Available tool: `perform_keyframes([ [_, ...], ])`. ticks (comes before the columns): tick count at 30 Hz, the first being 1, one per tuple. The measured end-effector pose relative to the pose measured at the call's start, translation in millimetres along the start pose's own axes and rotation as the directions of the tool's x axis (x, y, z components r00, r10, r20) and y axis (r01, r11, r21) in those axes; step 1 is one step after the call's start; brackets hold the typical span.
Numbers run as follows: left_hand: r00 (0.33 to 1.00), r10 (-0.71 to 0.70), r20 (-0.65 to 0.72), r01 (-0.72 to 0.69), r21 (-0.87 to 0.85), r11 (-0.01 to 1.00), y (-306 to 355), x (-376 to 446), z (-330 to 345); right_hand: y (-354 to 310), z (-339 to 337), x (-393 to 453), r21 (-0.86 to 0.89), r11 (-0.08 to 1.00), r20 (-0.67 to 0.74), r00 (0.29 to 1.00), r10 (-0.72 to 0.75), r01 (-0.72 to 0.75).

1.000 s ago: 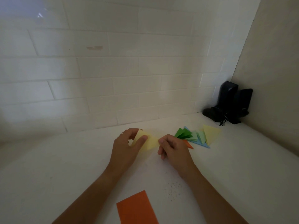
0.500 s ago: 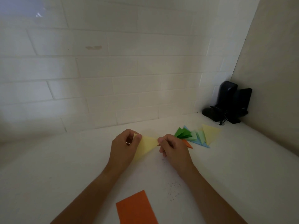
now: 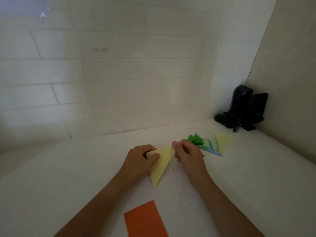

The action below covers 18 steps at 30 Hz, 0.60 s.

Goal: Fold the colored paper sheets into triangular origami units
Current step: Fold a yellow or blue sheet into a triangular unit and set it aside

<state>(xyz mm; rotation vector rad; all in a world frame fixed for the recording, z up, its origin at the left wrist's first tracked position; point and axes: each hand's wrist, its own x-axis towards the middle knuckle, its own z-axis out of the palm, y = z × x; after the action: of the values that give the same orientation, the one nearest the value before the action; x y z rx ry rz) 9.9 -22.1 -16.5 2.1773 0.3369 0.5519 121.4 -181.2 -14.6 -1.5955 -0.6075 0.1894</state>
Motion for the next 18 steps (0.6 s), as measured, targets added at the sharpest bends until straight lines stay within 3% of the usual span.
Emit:
perform_keyframes([
  [6, 1.0, 0.007, -0.029, -0.008, -0.015, 1.0, 1.6, 0.9, -1.5, -0.5, 2.3, 0.4, 0.01, 1.0, 0.044, 0.999, 0.016, -0.016],
  [11, 1.0, 0.003, 0.028, -0.003, -0.023, 1.0, 1.4, 1.0, -0.3, 2.4, 0.1, 2.1, 0.069, 0.998, -0.01, 1.0, 0.006, -0.005],
  [14, 1.0, -0.002, -0.003, 0.002, -0.056, 0.998, 1.8, 1.5, -1.5, -0.7, -0.3, 2.0, 0.137, 0.99, 0.031, 0.999, 0.031, -0.035],
  [18, 1.0, -0.015, 0.026, 0.017, -0.082, 0.996, 3.6, 1.3, -2.1, -1.2, -0.4, 0.2, 0.063, 0.998, 0.11, 0.994, -0.023, 0.016],
])
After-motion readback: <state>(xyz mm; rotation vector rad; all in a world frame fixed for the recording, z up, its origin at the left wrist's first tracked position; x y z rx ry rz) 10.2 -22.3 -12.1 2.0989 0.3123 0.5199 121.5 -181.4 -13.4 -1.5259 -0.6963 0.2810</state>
